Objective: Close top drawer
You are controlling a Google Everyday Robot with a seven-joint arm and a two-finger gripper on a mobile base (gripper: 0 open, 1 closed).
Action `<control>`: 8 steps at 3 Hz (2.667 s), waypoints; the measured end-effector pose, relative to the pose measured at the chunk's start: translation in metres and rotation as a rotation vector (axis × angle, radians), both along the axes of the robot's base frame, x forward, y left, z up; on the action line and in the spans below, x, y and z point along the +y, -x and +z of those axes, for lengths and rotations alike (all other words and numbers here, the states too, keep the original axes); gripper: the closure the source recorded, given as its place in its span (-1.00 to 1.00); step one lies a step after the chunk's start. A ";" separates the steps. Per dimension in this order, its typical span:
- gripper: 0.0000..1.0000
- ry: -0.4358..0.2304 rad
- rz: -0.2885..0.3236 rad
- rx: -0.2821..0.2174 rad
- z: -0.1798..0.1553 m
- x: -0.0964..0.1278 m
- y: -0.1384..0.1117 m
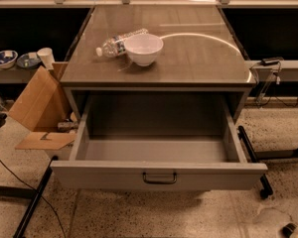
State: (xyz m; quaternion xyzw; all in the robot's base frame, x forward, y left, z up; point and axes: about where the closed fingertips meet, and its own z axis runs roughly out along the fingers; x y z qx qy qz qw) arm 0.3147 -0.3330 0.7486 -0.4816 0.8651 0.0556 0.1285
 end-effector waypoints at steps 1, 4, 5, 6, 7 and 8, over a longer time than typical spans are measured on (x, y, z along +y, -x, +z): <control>-1.00 -0.013 -0.127 0.012 -0.024 -0.016 0.007; -1.00 -0.049 -0.258 -0.047 -0.048 -0.029 -0.047; -1.00 -0.072 -0.281 -0.064 -0.060 -0.030 -0.067; -1.00 -0.098 -0.304 -0.073 -0.078 -0.030 -0.082; -1.00 -0.112 -0.329 -0.091 -0.089 -0.032 -0.092; -1.00 -0.135 -0.328 -0.118 -0.094 -0.028 -0.108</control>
Offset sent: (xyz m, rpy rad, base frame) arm 0.0014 -0.0380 -0.0606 0.0336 0.0163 -0.3166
